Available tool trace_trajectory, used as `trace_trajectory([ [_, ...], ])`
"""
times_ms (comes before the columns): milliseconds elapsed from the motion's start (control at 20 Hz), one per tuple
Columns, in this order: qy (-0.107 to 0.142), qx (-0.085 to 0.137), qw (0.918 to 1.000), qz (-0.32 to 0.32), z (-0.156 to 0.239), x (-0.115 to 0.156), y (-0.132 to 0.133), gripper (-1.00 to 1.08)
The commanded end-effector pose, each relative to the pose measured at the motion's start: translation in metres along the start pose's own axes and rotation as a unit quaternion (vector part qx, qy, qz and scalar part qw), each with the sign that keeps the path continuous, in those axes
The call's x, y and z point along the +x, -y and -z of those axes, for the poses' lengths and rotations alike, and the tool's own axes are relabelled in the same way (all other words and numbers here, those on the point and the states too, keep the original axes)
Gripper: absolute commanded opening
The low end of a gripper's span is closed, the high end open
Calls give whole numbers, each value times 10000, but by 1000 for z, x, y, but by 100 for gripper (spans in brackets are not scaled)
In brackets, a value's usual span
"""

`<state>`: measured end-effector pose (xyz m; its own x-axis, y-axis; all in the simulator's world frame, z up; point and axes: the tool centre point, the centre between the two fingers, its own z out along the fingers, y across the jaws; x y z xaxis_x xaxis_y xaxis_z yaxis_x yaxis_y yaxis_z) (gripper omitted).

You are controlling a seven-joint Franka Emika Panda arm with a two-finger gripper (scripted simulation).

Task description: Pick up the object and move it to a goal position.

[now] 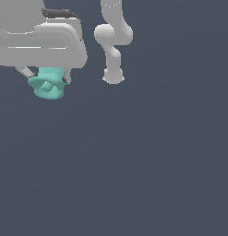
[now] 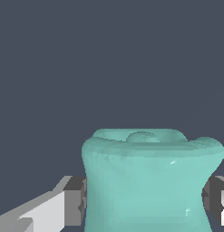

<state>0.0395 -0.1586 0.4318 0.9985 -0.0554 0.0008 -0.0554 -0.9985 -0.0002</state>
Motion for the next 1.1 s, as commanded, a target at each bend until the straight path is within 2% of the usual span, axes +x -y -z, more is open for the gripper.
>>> trace_trajectory([
  [0, 3, 0, 10000, 2, 13, 2, -6, -100],
  [550, 3, 0, 10000, 2, 55, 8, -26, -100],
  [1050, 3, 0, 10000, 2, 71, 11, -34, -100],
])
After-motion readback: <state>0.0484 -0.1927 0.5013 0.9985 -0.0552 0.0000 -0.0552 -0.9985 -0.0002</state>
